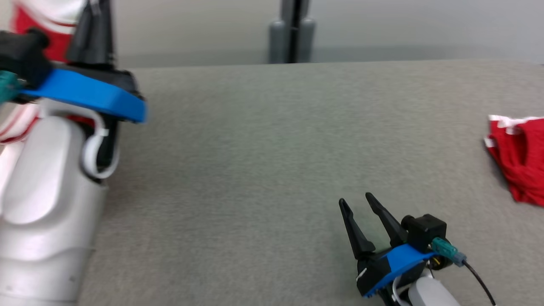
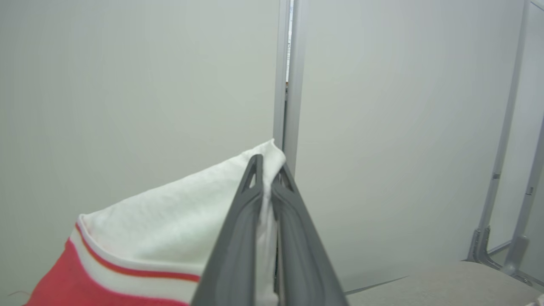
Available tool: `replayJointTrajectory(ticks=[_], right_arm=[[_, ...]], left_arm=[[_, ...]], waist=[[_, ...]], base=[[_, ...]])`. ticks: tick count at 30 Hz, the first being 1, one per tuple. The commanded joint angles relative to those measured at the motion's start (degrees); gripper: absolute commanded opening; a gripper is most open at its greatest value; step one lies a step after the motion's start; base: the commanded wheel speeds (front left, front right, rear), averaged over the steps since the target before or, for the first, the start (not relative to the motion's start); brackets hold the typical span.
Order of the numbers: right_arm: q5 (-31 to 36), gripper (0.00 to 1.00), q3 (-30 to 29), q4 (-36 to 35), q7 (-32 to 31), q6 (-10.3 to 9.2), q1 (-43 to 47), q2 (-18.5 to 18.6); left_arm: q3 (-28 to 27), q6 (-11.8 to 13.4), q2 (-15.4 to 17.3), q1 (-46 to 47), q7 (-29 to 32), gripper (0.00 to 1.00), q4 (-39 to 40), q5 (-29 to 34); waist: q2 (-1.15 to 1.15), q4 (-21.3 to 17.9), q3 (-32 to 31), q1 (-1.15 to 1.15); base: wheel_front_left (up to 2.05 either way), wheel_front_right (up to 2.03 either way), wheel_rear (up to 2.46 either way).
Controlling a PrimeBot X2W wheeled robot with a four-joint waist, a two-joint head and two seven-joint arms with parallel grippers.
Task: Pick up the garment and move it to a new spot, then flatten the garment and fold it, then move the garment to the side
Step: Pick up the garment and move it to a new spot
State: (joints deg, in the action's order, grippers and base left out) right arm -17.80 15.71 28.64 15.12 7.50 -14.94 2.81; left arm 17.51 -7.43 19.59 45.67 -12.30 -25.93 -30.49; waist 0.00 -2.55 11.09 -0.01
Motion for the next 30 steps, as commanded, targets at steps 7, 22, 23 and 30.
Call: replayJointTrajectory(ticks=[7, 22, 23, 30], right_arm=[[-1.62, 1.0, 2.14, -1.3, 0.03, -0.01, 0.69, 0.19], [-3.07, 1.0, 2.59, -3.31, 0.03, -0.01, 1.0, 0.16], [-2.92, 1.0, 2.21, -3.27, 0.03, -0.01, 1.1, 0.15], [-1.27, 1.0, -0.4, -2.93, 0.03, -0.01, 0.74, 0.19]], left_arm=[[8.57, -0.08, -8.27, -0.6, 3.87, 0.0, 5.94, -0.81], [22.68, 0.91, -15.92, -3.31, 0.16, 1.0, -4.99, 0.26], [22.34, 1.04, -15.74, -3.53, -0.34, 1.0, -5.9, 0.14], [17.98, 2.22, -12.76, -7.39, -2.7, 1.0, -8.92, -0.49]], waist=[[0.0, -11.6, -2.5, 0.01], [0.0, -17.28, 0.76, 0.01], [0.0, -16.69, 0.71, 0.01], [0.0, -11.41, -0.26, 0.01]], base=[[0.0, 0.0, 0.0], [0.0, 0.0, 0.0], [0.0, 0.0, 0.0], [0.0, 0.0, 0.0]])
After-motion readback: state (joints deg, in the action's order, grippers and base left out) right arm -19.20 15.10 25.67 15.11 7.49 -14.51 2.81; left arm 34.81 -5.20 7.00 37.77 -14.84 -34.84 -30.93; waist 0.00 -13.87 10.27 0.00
